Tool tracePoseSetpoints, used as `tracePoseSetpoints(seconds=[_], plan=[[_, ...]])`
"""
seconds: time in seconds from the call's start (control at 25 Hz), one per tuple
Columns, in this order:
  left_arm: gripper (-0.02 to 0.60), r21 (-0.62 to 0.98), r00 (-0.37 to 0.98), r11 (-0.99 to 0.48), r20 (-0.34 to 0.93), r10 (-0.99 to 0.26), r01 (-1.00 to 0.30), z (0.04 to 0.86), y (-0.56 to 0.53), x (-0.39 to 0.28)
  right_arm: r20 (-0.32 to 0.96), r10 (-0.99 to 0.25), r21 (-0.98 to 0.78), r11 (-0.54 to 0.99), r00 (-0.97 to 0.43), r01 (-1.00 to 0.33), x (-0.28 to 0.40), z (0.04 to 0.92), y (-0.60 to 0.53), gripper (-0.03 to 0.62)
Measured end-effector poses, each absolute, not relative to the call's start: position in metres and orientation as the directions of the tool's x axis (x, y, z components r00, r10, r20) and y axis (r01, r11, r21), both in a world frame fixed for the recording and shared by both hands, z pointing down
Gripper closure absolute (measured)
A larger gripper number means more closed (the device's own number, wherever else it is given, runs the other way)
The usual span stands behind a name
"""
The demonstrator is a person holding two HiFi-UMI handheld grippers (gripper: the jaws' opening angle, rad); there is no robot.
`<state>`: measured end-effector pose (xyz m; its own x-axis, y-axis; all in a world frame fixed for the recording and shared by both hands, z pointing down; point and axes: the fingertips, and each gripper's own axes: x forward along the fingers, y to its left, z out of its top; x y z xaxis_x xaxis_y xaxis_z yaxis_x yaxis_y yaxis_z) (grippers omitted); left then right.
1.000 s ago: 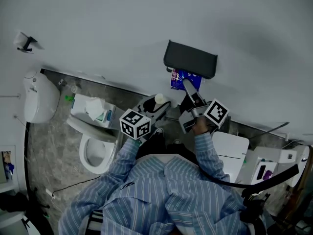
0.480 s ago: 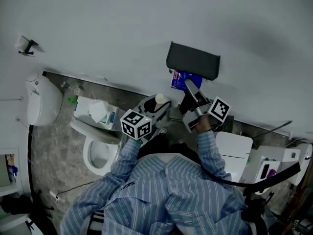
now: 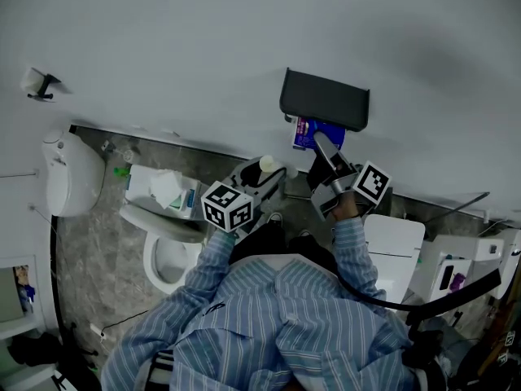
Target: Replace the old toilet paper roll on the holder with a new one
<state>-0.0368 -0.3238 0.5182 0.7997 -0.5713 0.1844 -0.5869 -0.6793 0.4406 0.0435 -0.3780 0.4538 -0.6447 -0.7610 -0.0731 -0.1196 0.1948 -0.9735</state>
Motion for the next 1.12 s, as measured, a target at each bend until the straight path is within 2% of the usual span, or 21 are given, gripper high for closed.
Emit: tracePoseSetpoints(seconds=[0.84, 1.12], plan=[[0.383, 0.475, 0.835, -0.696, 0.188, -0.517, -0.538, 0.534, -0.293, -0.036, -0.031, -0.797, -0.939, 0.23, -0.603, -0.256, 0.065, 0.452, -0.328, 0.184], [0.383, 0.462, 0.83, -0.7, 0.182, -0.527, -0.545, 0.523, -0.269, -0.017, 0.113, -0.779, -0.861, 0.233, -0.616, -0.453, 0.083, 0.471, -0.289, 0.184]])
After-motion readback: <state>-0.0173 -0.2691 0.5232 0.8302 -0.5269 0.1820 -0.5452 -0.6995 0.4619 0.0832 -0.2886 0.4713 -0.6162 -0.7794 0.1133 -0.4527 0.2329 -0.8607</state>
